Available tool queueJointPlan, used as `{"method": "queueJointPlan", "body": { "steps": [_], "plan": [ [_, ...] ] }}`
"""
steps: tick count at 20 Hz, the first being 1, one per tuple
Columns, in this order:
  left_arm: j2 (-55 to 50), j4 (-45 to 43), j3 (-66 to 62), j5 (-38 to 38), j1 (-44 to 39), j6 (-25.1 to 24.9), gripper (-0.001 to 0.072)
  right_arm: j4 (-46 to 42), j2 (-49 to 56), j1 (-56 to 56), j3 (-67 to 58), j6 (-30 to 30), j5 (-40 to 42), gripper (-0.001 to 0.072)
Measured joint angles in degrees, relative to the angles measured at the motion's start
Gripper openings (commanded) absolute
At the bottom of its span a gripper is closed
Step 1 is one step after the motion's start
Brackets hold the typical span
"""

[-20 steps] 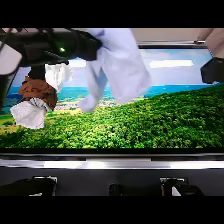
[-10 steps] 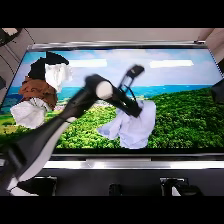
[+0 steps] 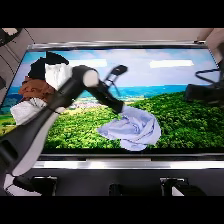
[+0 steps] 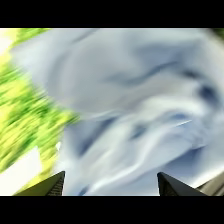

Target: Fold the shirts.

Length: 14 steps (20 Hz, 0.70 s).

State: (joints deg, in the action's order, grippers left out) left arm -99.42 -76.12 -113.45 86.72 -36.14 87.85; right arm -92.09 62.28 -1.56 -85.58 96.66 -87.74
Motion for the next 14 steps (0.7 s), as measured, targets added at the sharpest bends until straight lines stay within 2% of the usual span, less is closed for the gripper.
{"method": "queueJointPlan", "body": {
  "steps": [2, 5, 10, 14],
  "plan": [
    [3.96, -0.31, 6.69, 3.67, 5.53, -0.13, 0.0678, 1.16, 3.48, 0.0, 2.99, -0.02, 0.22, 0.0674],
    [10.08, 2.34, 22.93, 1.46, 11.21, -0.15, 0.0678, 4.02, 7.21, 0.0, 8.33, -0.13, 1.14, 0.0673],
    [15.43, 15.67, 49.59, -17.51, 13.57, 2.95, 0.0678, 8.44, 9.42, 0.0, 15.67, -1.44, 2.03, 0.0674],
    [14.91, 25.18, 58.49, -31.32, 10.64, 4.28, 0.0674, 10.21, 9.79, 0.0, 20.02, -2.16, 2.45, 0.0674]
  ]
}}
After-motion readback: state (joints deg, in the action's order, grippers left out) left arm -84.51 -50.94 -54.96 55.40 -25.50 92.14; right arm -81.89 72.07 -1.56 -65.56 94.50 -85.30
